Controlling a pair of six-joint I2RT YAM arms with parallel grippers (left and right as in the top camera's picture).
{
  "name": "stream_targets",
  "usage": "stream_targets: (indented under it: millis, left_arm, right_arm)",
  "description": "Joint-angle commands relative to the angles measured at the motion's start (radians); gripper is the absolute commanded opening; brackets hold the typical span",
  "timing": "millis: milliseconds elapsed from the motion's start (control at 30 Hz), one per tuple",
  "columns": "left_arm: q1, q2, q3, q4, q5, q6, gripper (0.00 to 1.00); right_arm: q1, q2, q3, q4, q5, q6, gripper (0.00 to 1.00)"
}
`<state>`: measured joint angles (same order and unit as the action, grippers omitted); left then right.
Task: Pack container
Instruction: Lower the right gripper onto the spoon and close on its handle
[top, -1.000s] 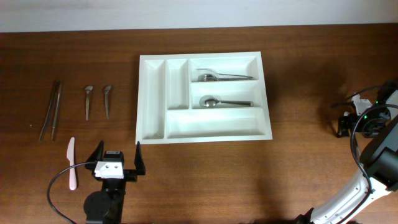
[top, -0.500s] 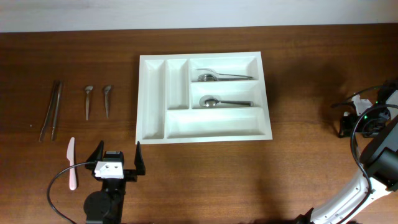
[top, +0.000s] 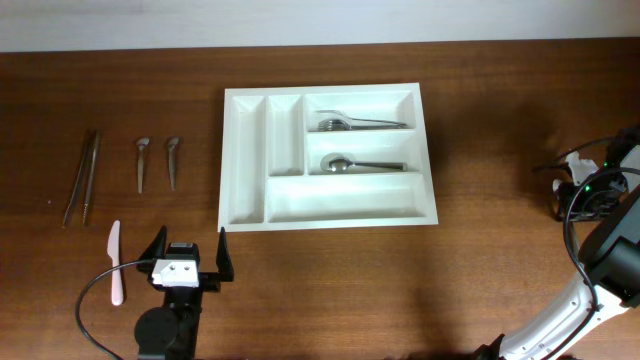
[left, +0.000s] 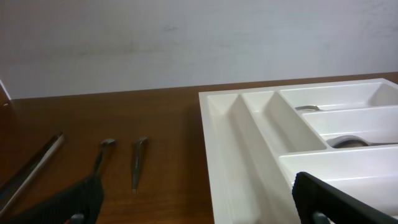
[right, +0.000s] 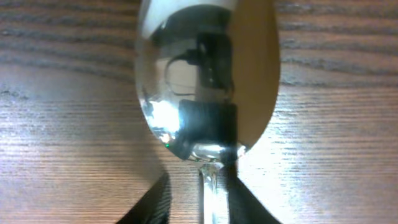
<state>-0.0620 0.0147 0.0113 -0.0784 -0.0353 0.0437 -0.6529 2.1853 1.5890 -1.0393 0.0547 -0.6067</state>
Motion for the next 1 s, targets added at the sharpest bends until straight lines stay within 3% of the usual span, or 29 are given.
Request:
stream_targets:
  millis: [0, 533, 967]
  left_arm:
    - [0.006, -0.008, -0.002, -0.002, -0.014, -0.006, 0.99]
    - [0.006, -0.008, -0.002, -0.002, -0.014, -0.006, 0.99]
    - [0.006, -0.008, -0.002, -0.002, -0.014, -0.006, 0.99]
  right_arm:
    - [-0.001, 0.047, -0.039, 0.019, 0.036, 0.01, 0.24]
    - [0.046, 0.047, -0.018, 0.014, 0.036, 0.009, 0.04]
    - [0.246, 0.047, 0.243, -0.108, 0.036, -0.006, 0.04]
